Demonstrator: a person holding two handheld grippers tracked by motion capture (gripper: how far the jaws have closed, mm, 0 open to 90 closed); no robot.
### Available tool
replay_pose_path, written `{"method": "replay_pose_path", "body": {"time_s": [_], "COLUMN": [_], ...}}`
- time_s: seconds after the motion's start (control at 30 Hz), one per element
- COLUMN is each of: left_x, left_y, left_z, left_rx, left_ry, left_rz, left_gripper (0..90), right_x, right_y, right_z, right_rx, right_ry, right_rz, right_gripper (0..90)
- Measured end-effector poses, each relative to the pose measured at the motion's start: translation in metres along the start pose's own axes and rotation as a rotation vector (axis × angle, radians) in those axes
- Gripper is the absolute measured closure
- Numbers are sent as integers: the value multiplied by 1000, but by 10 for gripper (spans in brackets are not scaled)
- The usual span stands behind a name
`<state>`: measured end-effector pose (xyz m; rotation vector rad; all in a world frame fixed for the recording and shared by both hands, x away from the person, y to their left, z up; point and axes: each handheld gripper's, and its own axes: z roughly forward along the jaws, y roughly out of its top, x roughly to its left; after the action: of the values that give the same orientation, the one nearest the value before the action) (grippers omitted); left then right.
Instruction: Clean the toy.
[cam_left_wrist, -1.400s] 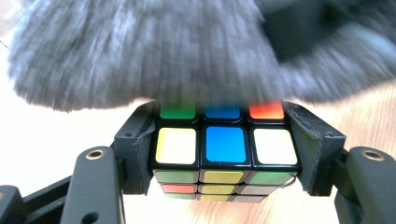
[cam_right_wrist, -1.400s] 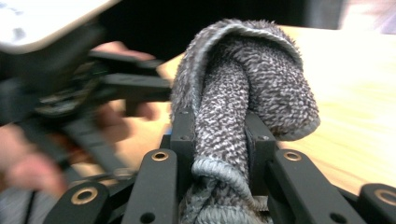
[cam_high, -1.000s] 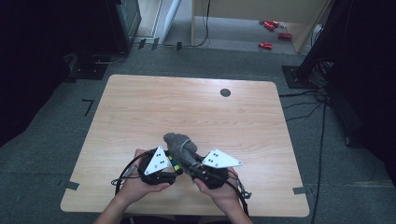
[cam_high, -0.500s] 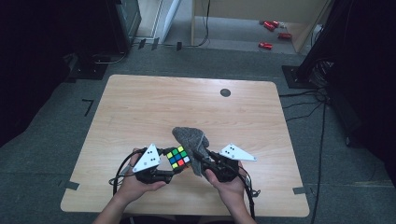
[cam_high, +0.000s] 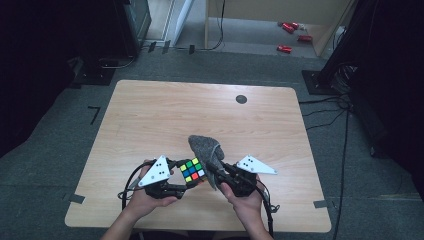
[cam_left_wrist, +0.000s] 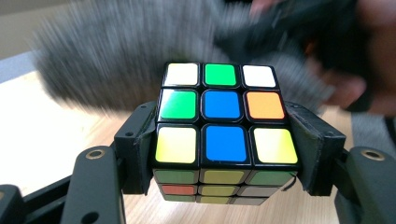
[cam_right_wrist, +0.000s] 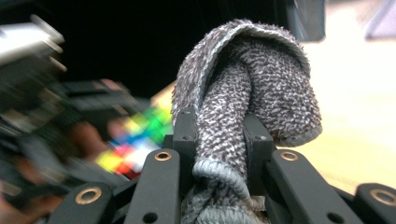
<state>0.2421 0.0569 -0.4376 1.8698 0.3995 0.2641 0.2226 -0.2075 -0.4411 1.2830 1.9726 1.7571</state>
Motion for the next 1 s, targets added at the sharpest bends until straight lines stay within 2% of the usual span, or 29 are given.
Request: {"method": "replay_pose_path", "body": {"time_s": [0.07,0.1,0.17,0.23,0.33,0.4,0.47,0.5,0.53,0.6,0.73,0.77,0.8,0.83,0.9,0.93,1.0], "left_x": [3,4,4,0,-1,1,6,8,9,9,1,-1,-3,-3,2,2,4], "left_y": [-1,-3,-5,-7,-5,-3,-2,-2,-1,-2,-4,-4,-3,-4,-4,-4,-2], "left_z": [-1,-1,2,7,6,3,-2,-4,-5,-5,5,7,8,8,4,4,0], "left_rx": [-1,1,18,41,34,21,-16,-27,-31,-23,30,35,47,54,20,20,0], "left_ry": [8,7,7,6,6,-1,-16,-15,-12,-14,-16,-13,1,10,10,10,11], "left_rz": [-9,-12,-11,10,14,-5,-52,-63,-62,-53,-15,-5,4,8,-24,-24,-33], "left_gripper": [350,350,350,350,350,350,349,349,349,349,349,349,349,349,349,349,349], "right_x": [-6,-5,1,7,10,5,-3,-5,-3,0,14,14,10,10,0,-3,-6], "right_y": [-6,-5,2,8,9,5,-2,-6,-5,-2,13,13,7,7,-2,-6,-10], "right_z": [5,5,1,-3,-5,-2,4,6,6,4,-7,-8,-4,-4,4,8,10], "right_rx": [44,46,24,-8,-20,-17,25,40,42,35,-33,-35,-29,-29,26,52,64], "right_ry": [-2,9,29,44,38,39,20,16,27,35,73,69,45,45,10,-6,0], "right_rz": [38,45,22,4,-22,-3,38,56,70,64,21,5,6,6,16,10,35], "right_gripper": [734,733,732,730,725,724,725,726,726,726,723,722,721,721,723,723,724]}}
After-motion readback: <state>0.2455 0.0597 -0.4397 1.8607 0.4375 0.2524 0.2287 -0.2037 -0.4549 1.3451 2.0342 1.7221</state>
